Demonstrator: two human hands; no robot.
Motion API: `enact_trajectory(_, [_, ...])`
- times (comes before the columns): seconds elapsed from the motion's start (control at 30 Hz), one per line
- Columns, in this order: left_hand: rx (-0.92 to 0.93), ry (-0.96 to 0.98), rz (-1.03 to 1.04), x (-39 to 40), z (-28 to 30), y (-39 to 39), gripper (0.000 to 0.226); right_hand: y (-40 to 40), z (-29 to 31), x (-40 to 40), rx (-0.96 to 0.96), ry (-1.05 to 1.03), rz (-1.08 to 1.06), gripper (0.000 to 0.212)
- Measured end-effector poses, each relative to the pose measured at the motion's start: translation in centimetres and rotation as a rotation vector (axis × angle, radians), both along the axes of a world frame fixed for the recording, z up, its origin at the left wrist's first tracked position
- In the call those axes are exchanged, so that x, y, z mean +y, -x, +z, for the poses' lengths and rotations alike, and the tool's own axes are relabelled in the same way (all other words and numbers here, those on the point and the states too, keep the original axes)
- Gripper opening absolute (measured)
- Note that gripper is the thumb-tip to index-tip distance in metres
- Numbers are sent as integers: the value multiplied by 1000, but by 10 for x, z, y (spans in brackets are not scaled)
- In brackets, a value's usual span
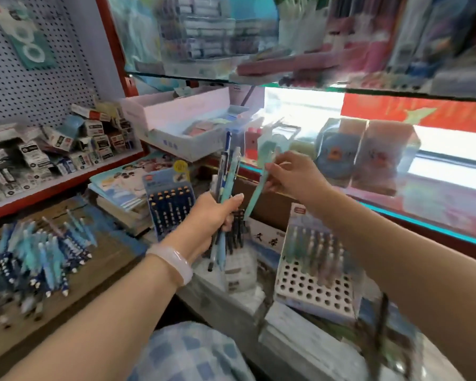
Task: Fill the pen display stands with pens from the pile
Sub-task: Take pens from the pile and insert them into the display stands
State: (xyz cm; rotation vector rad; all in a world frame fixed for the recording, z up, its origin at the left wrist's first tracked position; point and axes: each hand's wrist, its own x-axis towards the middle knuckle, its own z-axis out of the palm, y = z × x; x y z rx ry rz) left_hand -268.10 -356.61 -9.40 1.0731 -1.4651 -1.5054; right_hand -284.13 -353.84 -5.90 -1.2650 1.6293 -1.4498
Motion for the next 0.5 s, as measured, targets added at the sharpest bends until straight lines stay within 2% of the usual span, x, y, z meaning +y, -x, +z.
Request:
enact_trajectory(0.2, [67,-26,-92,20,-15,40,22,58,-17,50,408,-17,-137,10])
enact_trajectory(0.5, [-46,-34,-104,23,-32,46,18,64,-61,65,526,-174,-107,15])
